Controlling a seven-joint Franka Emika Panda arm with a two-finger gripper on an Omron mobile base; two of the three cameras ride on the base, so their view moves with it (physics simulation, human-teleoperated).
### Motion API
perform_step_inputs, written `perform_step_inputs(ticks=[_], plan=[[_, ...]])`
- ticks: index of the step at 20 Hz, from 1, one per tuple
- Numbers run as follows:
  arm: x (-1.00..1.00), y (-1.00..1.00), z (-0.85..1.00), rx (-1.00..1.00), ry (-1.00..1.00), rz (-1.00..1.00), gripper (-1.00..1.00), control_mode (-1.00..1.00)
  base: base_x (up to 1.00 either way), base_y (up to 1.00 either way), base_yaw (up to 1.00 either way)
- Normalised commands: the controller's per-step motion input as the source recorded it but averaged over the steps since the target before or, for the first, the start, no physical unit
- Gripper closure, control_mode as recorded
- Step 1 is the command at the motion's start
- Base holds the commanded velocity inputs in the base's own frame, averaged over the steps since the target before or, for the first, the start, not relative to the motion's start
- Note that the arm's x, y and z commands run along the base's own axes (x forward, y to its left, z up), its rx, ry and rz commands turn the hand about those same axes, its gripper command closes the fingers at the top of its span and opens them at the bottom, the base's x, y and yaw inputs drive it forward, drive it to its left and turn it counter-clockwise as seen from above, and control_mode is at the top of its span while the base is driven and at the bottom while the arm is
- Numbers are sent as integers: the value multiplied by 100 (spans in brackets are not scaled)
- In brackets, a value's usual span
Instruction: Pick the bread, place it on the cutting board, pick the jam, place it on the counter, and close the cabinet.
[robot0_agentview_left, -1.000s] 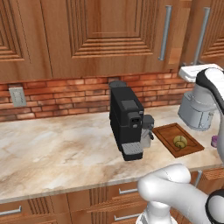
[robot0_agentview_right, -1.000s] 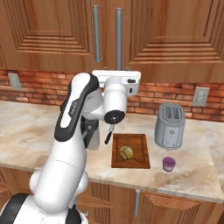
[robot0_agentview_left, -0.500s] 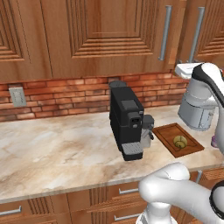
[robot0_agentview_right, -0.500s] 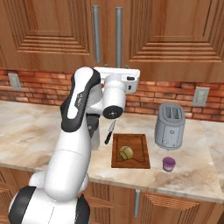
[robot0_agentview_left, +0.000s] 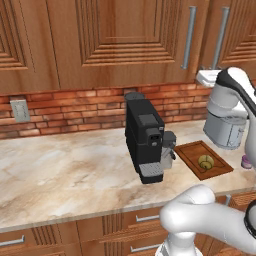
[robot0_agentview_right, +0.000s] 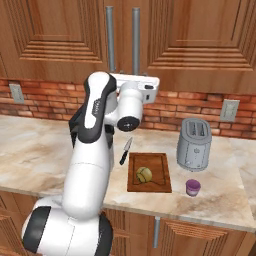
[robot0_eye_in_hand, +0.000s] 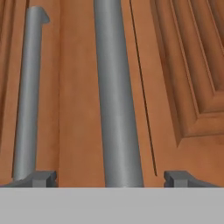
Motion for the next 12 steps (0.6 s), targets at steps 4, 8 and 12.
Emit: perform_step_inputs(ticks=[4, 8, 12], plan=[[16, 0, 0, 1, 0, 0, -100, -100, 0, 0, 0], [17, 0, 0, 0, 0, 0, -100, -100, 0, 0, 0], [19, 0, 0, 0, 0, 0, -100, -100, 0, 0, 0]])
